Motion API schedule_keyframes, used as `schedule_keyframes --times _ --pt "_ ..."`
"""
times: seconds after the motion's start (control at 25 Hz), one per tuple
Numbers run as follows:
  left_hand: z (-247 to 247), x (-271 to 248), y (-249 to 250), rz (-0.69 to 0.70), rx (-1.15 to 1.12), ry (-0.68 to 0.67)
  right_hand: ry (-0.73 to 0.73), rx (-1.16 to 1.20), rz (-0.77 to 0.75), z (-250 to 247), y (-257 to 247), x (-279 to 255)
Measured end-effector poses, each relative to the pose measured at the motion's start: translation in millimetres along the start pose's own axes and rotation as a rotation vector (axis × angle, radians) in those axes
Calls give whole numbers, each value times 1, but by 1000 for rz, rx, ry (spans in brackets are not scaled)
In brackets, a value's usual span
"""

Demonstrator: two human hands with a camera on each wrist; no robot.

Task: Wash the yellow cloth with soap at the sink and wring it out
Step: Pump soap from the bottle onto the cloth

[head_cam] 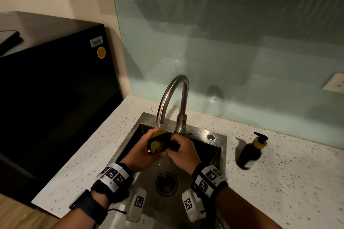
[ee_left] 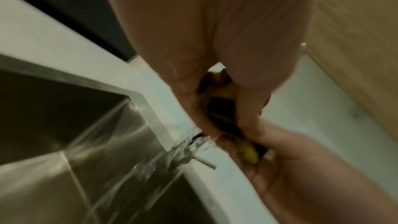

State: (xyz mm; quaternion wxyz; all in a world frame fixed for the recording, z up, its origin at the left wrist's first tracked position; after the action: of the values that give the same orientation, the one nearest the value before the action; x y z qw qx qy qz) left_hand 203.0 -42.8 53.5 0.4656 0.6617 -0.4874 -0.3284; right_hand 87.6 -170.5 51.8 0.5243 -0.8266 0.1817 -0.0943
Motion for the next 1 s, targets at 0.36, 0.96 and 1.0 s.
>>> schedule_keyframes --times 0.36,0.96,1.0 --pt "13 -20 -25 -147 17 16 -94 31 78 -19 25 -32" --pt "73 -11 2 -17 0 -148 572 -58 400 -170 124 -92" --pt "72 -12 3 -22 -11 -139 559 -88 383 -169 125 -92"
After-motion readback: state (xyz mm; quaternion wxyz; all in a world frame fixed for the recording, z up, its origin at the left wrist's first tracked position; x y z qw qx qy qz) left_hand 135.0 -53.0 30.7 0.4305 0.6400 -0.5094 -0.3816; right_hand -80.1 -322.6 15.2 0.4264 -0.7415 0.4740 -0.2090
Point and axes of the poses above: each hand's wrist, its own x-axis towards the middle knuckle, its own z-axis out of the palm, y = z × x, the point moved 2 cm from there along x, towards the middle knuckle, and after that the axes turned 11 degrees about -y, right-handed, at the moved point
